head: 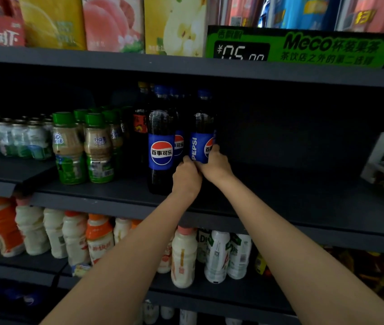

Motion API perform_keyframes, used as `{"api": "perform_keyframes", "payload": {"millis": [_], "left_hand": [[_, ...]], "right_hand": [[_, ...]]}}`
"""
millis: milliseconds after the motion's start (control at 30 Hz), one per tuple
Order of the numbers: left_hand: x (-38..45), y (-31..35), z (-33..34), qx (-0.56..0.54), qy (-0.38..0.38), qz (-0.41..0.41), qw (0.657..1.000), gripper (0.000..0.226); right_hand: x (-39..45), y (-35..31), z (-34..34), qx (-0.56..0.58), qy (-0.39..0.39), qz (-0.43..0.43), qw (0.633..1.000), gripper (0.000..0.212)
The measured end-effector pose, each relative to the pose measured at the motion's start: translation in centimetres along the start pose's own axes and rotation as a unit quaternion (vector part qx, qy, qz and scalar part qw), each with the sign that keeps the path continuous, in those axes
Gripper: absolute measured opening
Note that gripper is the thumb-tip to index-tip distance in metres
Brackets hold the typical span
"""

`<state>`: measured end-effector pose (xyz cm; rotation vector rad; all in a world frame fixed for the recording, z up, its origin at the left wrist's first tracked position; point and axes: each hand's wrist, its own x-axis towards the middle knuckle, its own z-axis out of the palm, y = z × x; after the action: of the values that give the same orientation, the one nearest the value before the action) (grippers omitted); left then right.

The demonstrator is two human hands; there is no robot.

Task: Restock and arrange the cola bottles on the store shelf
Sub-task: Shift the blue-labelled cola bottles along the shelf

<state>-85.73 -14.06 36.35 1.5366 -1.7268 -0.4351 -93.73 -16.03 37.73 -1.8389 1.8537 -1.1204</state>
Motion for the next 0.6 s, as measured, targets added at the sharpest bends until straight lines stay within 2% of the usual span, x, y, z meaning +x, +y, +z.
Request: {"api": "perform_keyframes", "payload": {"millis": [133, 267, 500, 533, 600], "left_hand": [[0.1, -0.2, 0.2, 0.005, -0.004, -0.001, 1.0, 0.031], [-0.3, 0.0, 0.7, 0.011, 0.022, 0.004, 1.0, 0.028], [-1.5, -1.3, 0.1, 0.034, 0.03, 0.079, 0.996, 0.043], [-1.9, -1.3, -0.3, 0.03, 0.039, 0.095, 0.994, 0.042], [-2.8, -1.4, -1.3, 0.012, 0.06, 0.139, 0.988, 0.039]], "right_hand": [[0.6, -0.2, -0.1, 0.027, -0.022, 0.032, 0.999, 0.072], [0.9, -0.1, 0.0, 0.032, -0.029, 0.042, 0.998, 0.064], [1.2, -0.4, 0.9, 0.014, 0.007, 0.082, 0.997, 0.061], [0.7, -0.7, 0.9, 0.009, 0.021, 0.089, 0.996, 0.06], [-1.0, -1.3, 0.6, 0.007, 0.101, 0.06, 0.993, 0.051]]}}
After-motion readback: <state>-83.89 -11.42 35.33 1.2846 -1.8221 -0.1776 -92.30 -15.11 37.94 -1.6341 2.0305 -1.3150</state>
